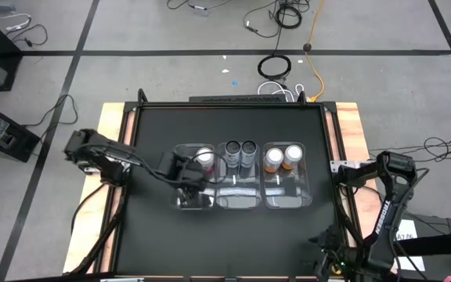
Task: Sort soda cans
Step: Put the pink-white soda can into the left transparent bin
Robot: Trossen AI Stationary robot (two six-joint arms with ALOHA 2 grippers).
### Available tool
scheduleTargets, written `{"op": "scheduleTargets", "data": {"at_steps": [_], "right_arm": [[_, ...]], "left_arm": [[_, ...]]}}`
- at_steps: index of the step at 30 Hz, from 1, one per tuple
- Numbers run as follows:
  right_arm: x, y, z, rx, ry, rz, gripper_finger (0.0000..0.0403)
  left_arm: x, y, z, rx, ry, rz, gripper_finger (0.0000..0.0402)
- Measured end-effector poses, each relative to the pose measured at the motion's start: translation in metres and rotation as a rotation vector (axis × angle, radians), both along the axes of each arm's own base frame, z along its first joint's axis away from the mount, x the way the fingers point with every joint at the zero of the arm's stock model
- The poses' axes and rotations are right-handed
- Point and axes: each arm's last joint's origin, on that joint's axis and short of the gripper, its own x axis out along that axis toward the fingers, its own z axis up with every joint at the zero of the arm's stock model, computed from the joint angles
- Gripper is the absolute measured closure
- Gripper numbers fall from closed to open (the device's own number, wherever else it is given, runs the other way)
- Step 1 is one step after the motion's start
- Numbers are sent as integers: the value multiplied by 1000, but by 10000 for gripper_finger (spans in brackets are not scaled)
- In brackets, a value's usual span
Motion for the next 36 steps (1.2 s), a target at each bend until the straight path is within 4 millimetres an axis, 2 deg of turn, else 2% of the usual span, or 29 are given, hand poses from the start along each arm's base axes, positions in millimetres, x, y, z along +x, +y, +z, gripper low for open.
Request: {"op": "scheduleTargets", "data": {"at_steps": [6, 12, 21, 27, 36], "right_arm": [[15, -6, 0, 30, -6, -86, 5], [33, -13, 1, 41, -42, -163, 5], [55, -23, 1, 49, -59, -241, 5], [64, -27, 1, 66, -67, -274, 5], [73, -33, 1, 62, -67, -305, 5]], "left_arm": [[-23, 38, -20, -13, -15, 17, 73], [-29, 75, -41, -60, -40, 3, 72], [-34, 114, -58, -34, -69, -4, 72], [-35, 128, -65, -40, -120, 23, 72], [-34, 130, -66, -32, -135, 19, 72]]}}
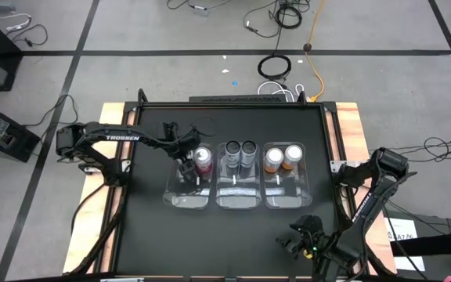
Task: Sort soda cans
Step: Put the pink-white soda can into the left transparent bin, then return to Home Position
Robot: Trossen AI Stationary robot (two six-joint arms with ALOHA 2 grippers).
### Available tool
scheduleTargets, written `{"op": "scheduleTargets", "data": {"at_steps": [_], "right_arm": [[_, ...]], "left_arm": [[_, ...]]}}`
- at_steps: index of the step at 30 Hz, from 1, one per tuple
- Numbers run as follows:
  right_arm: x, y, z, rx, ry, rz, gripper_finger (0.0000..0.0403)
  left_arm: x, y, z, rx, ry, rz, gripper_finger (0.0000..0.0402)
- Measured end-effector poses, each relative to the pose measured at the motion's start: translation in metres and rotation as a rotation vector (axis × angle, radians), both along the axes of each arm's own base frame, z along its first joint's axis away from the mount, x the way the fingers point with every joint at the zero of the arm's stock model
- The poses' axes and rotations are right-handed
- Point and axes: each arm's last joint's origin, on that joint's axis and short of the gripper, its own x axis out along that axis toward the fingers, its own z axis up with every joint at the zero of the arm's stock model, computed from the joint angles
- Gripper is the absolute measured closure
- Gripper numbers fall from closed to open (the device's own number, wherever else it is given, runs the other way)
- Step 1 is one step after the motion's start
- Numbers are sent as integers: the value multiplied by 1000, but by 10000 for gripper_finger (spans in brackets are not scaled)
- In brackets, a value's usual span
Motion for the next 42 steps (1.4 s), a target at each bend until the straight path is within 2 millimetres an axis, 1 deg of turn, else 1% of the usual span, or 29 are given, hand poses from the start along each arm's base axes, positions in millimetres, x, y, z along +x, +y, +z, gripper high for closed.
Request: {"op": "scheduleTargets", "data": {"at_steps": [10, 12, 16, 17, 24, 27, 31, 38, 42], "right_arm": [[6, -3, 0, -10, 3, -6, 5], [6, -4, 0, -10, 3, -7, 5], [6, -3, 0, -10, 3, -6, 5], [6, -3, 0, -11, 4, -5, 5], [6, -3, 0, -29, 11, 15, 5], [6, -3, 0, -45, 18, 31, 5], [6, -3, 0, -76, 32, 65, 5], [6, -3, 0, -94, 42, 86, 5], [6, -3, 0, -94, 41, 86, 5]], "left_arm": [[3, 1, 0, 14, -29, 3, 67], [3, 1, 0, 28, -29, 6, 54], [4, 2, 1, 40, -37, 7, 14], [4, 2, 1, 40, -36, 5, 9], [1, 1, 2, 26, 2, 7, 18], [-3, 0, 8, 10, 60, 7, 18], [-3, 0, 22, 0, 98, 7, 18], [4, 1, 44, 6, 54, 10, 18], [5, 2, 47, 5, 41, 28, 18]]}}
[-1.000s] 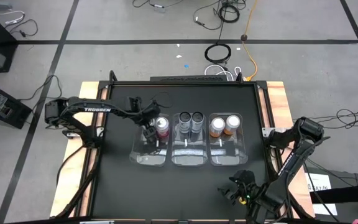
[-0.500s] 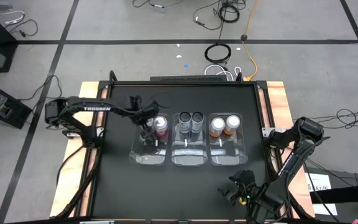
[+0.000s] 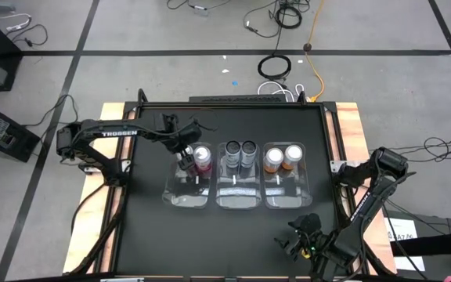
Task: Sort soda cans
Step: Return to Home Position
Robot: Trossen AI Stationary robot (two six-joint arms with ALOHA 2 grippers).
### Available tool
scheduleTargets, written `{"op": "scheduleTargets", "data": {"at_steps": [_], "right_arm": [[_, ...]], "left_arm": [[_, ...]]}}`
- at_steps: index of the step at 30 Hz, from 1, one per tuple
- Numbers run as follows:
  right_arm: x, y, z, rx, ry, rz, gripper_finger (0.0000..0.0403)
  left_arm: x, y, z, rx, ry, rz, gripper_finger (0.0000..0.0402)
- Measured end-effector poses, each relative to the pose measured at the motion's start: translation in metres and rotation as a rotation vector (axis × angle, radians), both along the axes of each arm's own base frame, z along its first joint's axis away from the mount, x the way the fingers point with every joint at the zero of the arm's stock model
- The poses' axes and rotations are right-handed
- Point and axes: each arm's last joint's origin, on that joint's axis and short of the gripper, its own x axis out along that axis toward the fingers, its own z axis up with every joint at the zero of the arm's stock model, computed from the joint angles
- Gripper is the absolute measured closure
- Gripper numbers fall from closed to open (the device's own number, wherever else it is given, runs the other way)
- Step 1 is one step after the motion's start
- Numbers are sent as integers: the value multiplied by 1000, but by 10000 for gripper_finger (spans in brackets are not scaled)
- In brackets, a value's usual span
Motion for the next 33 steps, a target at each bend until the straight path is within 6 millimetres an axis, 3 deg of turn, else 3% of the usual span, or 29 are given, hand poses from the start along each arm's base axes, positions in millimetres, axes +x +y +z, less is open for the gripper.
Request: {"op": "scheduleTargets", "data": {"at_steps": [5, 10, 16, 20, 24, 27, 33], "right_arm": [[0, 1, 0, 8, -5, 0, 5], [0, 1, 0, 5, -4, 5, 5], [7, -3, 0, 7, -19, -26, 5], [18, -10, 2, -40, -67, -41, 5], [36, -27, 8, -200, -193, -107, 5], [49, -47, 18, -269, -177, -129, 5], [70, -93, 54, -400, -70, -28, 5]], "left_arm": [[-7, -2, 5, -19, 62, -4, 18], [-23, -9, 37, -25, 81, -11, 18], [-50, -35, 94, 65, -214, -171, 18], [-78, -52, 119, 114, -423, -268, 18], [-108, -57, 127, 138, -434, -236, 18], [-125, -58, 129, 117, -424, -191, 18], [-137, -59, 134, 102, -476, -161, 18]]}}
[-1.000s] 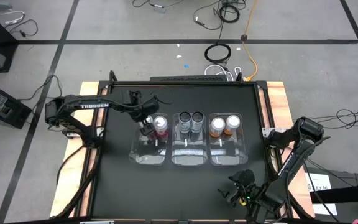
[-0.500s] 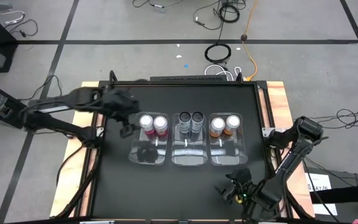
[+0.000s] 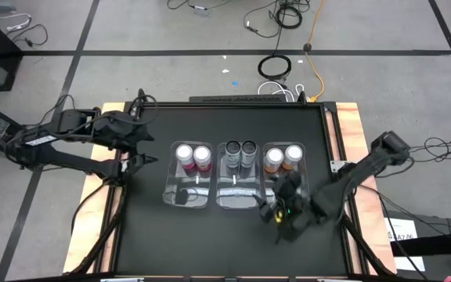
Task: Sort soda cans
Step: Return to Home Position
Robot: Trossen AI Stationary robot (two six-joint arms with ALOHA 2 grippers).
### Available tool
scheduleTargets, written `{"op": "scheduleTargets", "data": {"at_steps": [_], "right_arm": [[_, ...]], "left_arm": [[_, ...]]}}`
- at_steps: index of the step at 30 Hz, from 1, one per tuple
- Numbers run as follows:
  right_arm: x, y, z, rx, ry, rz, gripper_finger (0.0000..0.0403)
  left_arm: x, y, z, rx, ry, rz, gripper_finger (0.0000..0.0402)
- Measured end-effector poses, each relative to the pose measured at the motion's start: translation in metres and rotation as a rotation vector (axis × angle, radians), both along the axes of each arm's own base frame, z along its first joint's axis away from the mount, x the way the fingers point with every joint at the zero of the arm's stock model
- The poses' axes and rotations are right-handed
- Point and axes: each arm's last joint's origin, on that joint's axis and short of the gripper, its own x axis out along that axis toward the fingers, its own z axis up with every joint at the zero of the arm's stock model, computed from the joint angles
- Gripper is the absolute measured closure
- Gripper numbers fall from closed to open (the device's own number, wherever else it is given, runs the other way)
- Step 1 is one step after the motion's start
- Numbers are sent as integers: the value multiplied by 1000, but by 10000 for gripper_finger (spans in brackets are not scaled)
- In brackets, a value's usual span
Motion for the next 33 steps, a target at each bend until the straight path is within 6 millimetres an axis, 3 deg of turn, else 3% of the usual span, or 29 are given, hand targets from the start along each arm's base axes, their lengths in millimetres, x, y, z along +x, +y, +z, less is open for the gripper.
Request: {"op": "scheduleTargets", "data": {"at_steps": [7, 12, 16, 19, 26, 33], "right_arm": [[11, -55, 49, -124, 110, 236, 5], [10, -94, 66, -143, 194, 426, 5], [-2, -111, 73, -195, 219, 475, 5], [-25, -116, 66, -183, 176, 548, 5], [-89, -132, 20, -106, -104, 599, 5], [-126, -145, -2, -63, -229, 586, 5]], "left_arm": [[-2, -5, -7, 27, -96, -173, 18], [7, -11, -39, -8, -281, -256, 18], [10, -15, -70, -62, -385, -265, 18], [10, -20, -89, -101, -478, -306, 18], [-1, -23, -116, -95, -550, -333, 18], [-10, -22, -133, -23, -684, -354, 18]]}}
